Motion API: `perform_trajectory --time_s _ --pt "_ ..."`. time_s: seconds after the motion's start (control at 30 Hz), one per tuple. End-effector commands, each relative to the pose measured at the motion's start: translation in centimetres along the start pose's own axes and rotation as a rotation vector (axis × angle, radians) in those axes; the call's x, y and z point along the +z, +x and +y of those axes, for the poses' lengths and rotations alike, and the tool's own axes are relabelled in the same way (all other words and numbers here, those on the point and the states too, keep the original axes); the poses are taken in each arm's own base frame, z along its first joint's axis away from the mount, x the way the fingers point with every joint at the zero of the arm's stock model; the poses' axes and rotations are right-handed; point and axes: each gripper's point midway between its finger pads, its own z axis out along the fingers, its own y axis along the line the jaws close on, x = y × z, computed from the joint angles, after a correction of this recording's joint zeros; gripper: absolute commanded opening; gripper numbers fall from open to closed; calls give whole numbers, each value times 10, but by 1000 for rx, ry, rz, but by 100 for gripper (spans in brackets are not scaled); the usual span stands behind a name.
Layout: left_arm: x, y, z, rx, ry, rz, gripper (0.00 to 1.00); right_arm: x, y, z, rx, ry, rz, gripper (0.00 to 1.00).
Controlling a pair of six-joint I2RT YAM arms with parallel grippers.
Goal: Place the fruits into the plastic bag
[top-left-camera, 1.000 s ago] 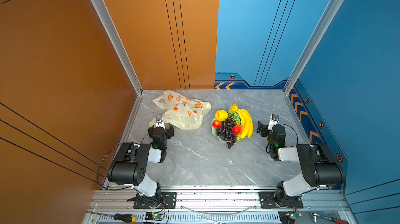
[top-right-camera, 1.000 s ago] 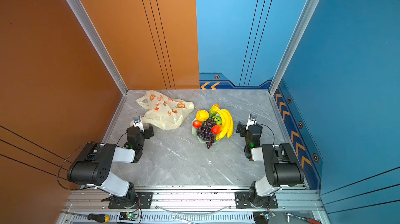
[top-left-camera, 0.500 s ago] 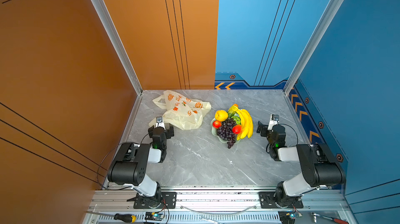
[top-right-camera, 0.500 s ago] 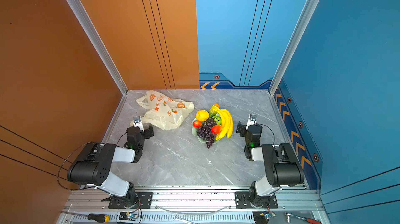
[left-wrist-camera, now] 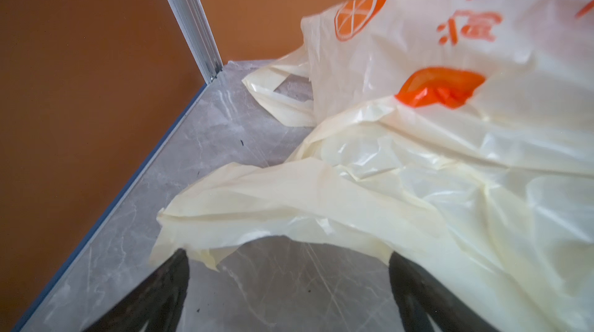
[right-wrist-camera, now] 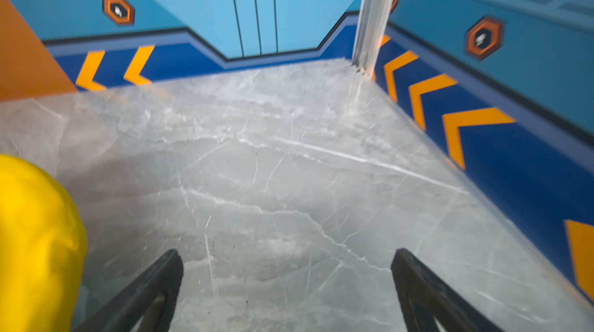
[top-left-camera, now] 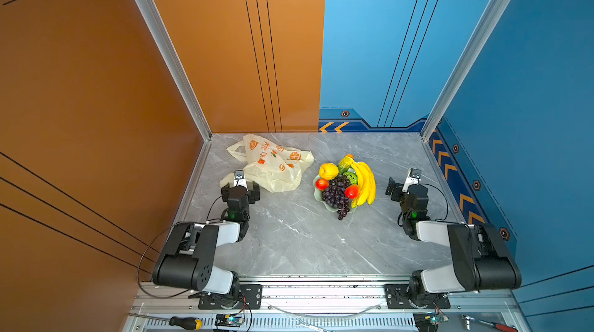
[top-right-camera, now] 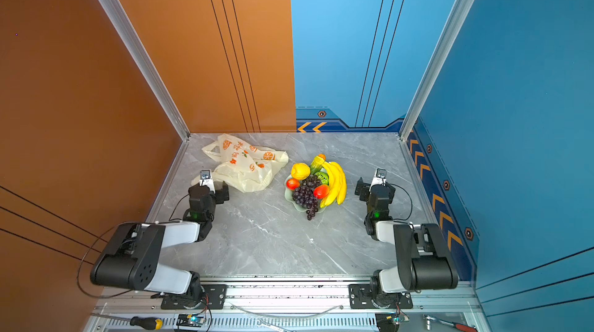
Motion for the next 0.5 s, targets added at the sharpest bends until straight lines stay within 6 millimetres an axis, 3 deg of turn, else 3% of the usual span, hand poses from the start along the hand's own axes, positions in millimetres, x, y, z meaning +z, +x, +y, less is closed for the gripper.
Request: perform_trajectory --time_s 0.0,0.17,0.47 --pt "-10 -25 12 -26 -58 28 98 -6 -20 -25 88 108 27 100" --pt "-31 -54 30 -144 -126 128 98 -15 -61 -40 248 137 73 100" --pt "-84 -88 36 -381 -84 222 98 -49 -128 -26 394 72 130 100"
